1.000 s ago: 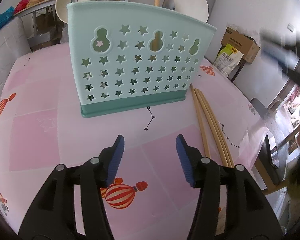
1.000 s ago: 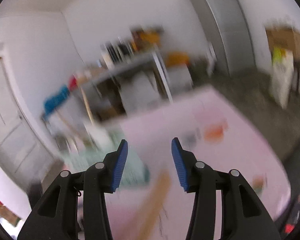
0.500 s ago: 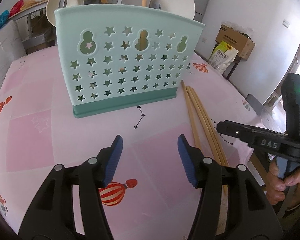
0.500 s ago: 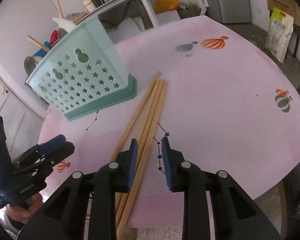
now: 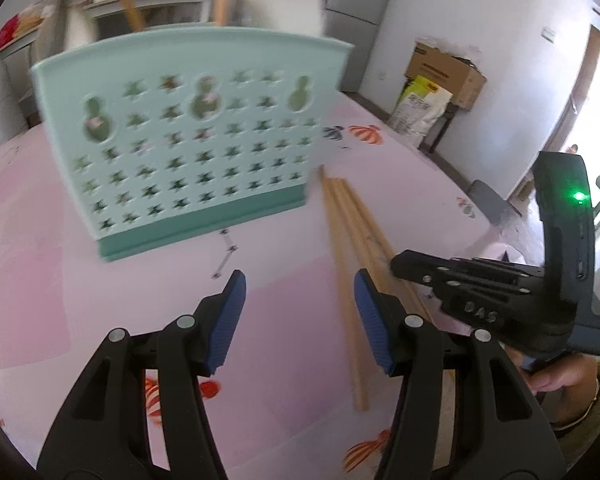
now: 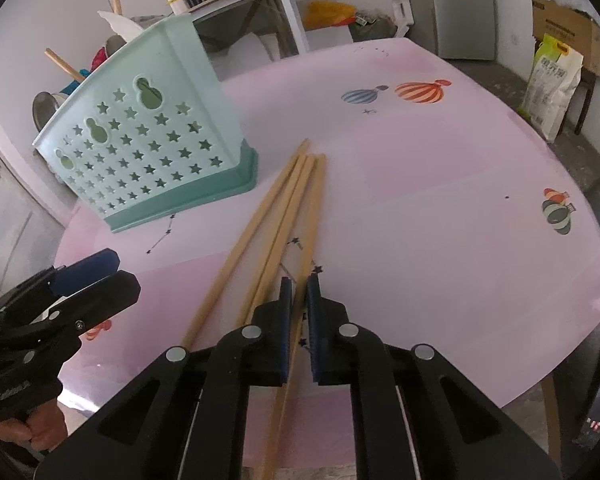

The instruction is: Organize utensils

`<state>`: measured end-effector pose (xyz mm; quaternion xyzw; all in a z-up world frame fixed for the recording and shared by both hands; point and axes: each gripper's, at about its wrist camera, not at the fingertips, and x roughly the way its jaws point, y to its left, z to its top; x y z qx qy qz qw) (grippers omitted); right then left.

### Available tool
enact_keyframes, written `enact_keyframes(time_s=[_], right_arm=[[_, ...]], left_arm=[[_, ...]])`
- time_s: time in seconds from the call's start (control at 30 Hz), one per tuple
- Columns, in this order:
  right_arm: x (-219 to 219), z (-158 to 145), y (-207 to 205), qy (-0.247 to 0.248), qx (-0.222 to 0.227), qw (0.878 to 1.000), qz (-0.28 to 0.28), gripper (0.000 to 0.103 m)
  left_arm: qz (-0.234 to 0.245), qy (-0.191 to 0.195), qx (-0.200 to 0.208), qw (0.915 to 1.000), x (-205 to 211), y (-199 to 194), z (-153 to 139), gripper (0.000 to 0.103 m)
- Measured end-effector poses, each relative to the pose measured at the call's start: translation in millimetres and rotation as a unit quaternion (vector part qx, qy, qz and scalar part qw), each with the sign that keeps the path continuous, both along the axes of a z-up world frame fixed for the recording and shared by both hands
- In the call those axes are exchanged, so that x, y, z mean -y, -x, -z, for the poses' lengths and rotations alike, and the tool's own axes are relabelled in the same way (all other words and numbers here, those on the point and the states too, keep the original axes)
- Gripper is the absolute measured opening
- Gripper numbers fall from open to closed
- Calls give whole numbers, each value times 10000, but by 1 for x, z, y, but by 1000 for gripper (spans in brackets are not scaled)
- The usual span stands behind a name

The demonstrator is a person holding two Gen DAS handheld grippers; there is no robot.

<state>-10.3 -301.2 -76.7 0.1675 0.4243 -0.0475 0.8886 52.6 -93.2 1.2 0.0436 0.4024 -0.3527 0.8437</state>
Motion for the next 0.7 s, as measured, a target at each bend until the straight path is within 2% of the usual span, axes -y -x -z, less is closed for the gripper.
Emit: enact_keyframes(time_s=[0.07,0.1,0.17,0.27,0.37,0.47,0.7], right_arm=[[3,0,1,123,10,9999,83,7],[5,0,1,143,16,9998,119,6],[11,1,1,122,40,9997,214,6],[19,1,1,56,78,9995,304,6],[22,2,1,21,124,9994,309,6],[21,3,1,76,137,9994,303,6],[21,3,1,41,151,9994,304,6]], left_arm=[[182,-75,-1,9998,15,0,2,45],[270,-172,-3,9995,21,-1,4,45],[400,-416,2,9983,35,-3,10,38],[440,-677,-81,9967,47,-8,20,27],[474,-728,-185,9960,54,-15,28,23],[441,-749,-199,9960,58,-19,30,2],[259,-966,-278,9946,33,-10,28,2]])
